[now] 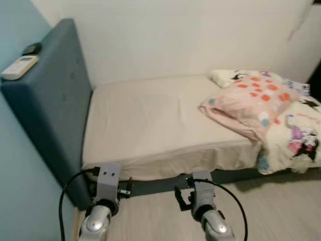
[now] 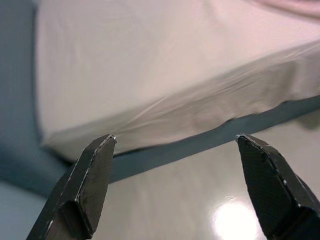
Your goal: Clean up the room
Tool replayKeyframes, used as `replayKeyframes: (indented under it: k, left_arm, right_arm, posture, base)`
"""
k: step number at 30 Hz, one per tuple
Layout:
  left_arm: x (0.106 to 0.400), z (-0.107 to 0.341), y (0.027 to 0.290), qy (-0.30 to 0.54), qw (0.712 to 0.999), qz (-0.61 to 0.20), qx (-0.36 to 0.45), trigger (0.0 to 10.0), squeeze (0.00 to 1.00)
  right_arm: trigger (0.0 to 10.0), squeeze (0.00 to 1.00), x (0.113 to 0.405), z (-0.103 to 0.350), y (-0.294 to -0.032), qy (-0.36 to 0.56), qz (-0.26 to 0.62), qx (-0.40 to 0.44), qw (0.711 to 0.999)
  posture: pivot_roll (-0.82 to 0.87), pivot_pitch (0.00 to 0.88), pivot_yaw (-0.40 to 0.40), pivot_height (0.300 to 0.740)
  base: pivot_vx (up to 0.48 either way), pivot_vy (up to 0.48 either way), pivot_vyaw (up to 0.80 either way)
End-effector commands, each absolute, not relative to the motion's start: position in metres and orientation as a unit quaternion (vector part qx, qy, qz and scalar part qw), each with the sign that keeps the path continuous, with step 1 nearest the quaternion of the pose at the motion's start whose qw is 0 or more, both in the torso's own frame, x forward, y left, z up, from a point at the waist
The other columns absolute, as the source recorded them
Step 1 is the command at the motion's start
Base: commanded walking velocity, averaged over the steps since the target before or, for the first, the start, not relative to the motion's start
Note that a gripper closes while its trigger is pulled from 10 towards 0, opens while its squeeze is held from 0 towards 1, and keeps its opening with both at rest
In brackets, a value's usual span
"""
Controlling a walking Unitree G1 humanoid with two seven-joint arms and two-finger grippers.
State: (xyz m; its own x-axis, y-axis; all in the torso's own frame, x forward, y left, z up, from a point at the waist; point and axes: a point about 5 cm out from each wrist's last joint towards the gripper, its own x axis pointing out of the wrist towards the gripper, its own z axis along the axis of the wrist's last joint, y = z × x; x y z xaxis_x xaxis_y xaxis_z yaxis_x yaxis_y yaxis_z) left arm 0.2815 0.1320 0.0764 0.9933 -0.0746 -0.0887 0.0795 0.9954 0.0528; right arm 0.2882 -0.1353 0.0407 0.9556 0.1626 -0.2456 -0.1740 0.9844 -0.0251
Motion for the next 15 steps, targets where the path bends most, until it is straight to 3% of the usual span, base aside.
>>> replayKeyframes:
  k: [1, 11, 15]
  left_arm:
    - [0.2780, 0.0723, 0.1333, 0.051, 0.998, -0.039, 0.025, 10.0, 0.00]
    - [0.2775, 0.0745, 0.1318, 0.043, 0.998, -0.044, 0.024, 10.0, 0.00]
    - [0.2778, 0.0760, 0.1326, 0.038, 0.998, -0.037, 0.030, 10.0, 0.00]
  right_arm:
    - [10.0, 0.00, 0.2855, 0.0379, -0.1321, 0.130, 0.085, -0.014, 0.988]
    - [10.0, 0.00, 0.2856, 0.0384, -0.1315, 0.127, 0.086, -0.013, 0.988]
    - [10.0, 0.00, 0.2853, 0.0378, -0.1298, 0.128, 0.100, -0.030, 0.986]
  posture:
    - [-0.02, 0.126, -0.011, 0.740]
    - [-0.02, 0.126, -0.007, 0.740]
    - [-0.02, 0.127, -0.007, 0.740]
  base:
    - [0.000, 0.000, -0.80]
    - [0.000, 0.000, -0.80]
    - [0.000, 0.000, 0.00]
